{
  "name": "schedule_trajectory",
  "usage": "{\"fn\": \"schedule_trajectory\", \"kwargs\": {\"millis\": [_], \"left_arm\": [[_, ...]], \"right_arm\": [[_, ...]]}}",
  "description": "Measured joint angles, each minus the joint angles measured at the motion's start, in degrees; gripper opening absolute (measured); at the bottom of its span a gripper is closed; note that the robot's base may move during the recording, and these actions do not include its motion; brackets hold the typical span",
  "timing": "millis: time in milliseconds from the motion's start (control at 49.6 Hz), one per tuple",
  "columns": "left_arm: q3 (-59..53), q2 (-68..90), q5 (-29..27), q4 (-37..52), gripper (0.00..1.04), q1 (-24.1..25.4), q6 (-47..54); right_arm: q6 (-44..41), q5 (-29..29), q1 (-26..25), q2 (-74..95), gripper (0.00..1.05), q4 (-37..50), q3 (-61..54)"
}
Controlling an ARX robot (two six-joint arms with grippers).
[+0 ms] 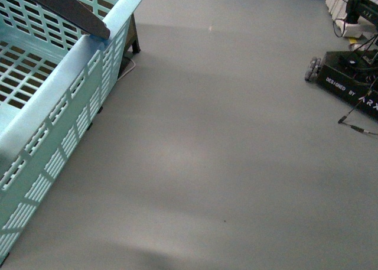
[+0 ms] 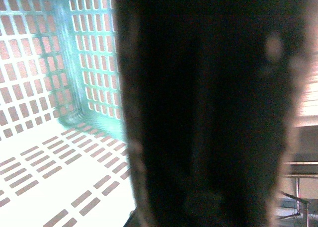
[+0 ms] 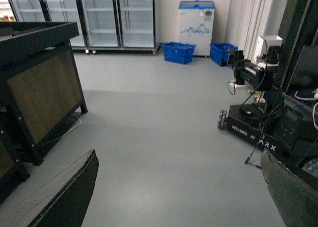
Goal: Pick mango and avocado into basket
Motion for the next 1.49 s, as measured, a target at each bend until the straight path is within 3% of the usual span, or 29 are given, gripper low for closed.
{"fn": "schedule_trajectory", "kwargs": {"millis": [1492], "left_arm": [[0.04,-0.09,1.25,0.0,0.05,-0.33,-0.15]], "right_arm": [[0.0,0.37,0.0,0.0,0.97,0.0,0.02]]}}
